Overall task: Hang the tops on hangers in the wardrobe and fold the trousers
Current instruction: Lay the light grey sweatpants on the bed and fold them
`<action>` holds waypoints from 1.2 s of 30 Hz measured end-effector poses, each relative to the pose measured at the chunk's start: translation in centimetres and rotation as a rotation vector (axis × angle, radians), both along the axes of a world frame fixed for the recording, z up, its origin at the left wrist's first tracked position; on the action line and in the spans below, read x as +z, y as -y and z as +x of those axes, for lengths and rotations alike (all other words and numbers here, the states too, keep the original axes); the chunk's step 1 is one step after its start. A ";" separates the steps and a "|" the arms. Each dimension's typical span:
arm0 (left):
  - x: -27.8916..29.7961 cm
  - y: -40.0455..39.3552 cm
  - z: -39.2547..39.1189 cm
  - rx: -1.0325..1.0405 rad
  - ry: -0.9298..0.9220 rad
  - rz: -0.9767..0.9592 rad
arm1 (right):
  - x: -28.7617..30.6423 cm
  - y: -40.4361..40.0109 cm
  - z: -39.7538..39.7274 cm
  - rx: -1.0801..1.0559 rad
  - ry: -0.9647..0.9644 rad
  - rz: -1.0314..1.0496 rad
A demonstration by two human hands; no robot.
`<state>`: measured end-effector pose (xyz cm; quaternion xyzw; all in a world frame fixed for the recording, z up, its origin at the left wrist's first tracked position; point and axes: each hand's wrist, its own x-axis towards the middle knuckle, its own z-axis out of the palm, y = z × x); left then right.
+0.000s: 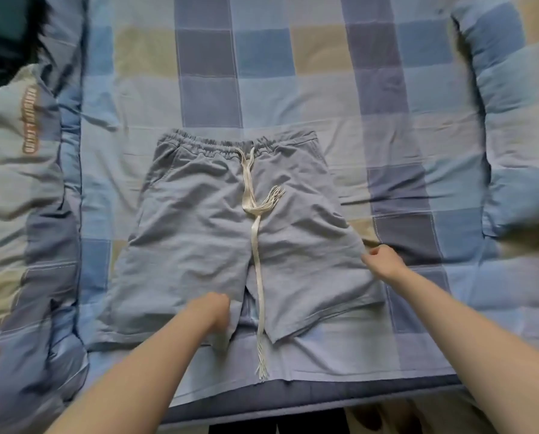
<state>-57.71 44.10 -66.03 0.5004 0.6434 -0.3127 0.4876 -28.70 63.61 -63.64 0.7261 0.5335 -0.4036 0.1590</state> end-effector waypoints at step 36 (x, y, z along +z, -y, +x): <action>-0.7 -9.9 14.5 0.009 0.128 0.394 | -3.6 -6.2 6.3 0.364 -0.085 -0.139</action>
